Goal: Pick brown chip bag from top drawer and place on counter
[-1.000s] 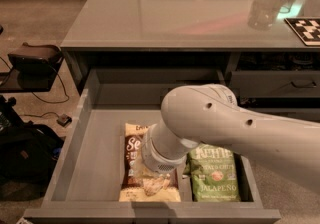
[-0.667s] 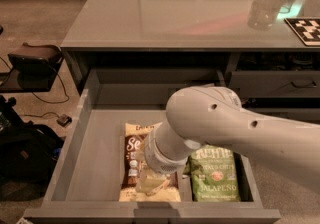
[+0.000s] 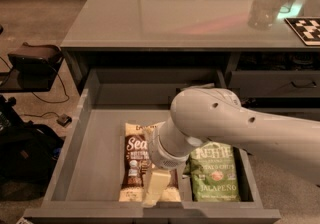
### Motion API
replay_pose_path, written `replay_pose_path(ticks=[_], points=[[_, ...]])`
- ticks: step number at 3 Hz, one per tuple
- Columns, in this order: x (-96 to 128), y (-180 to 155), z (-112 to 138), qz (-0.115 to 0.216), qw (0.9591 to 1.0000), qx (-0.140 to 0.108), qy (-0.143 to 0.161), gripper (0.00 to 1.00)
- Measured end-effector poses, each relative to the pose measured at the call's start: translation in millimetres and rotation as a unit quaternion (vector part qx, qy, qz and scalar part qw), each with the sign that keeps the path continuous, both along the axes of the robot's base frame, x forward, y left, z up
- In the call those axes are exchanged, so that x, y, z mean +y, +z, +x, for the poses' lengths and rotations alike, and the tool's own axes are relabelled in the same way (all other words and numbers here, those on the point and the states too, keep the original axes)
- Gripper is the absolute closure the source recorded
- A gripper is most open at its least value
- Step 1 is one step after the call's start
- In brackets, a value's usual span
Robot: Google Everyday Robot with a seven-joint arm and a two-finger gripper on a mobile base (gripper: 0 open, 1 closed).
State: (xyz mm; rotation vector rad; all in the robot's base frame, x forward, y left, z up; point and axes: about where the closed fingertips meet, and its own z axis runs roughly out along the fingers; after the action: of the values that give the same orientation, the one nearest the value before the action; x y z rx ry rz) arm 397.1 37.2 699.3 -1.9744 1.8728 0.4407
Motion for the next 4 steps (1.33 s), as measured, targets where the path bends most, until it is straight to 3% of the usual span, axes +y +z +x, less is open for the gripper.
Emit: replay_pose_path(ticks=[1, 2, 4], points=[[-8.5, -15.8, 14.1, -0.004, 0.9996, 0.008, -0.027, 0.0], [-20.8, -40.6, 26.9, -0.01, 0.9977, 0.032, -0.06, 0.0], [-35.5, -98.6, 46.9, -0.018, 0.9907, 0.094, -0.097, 0.0]])
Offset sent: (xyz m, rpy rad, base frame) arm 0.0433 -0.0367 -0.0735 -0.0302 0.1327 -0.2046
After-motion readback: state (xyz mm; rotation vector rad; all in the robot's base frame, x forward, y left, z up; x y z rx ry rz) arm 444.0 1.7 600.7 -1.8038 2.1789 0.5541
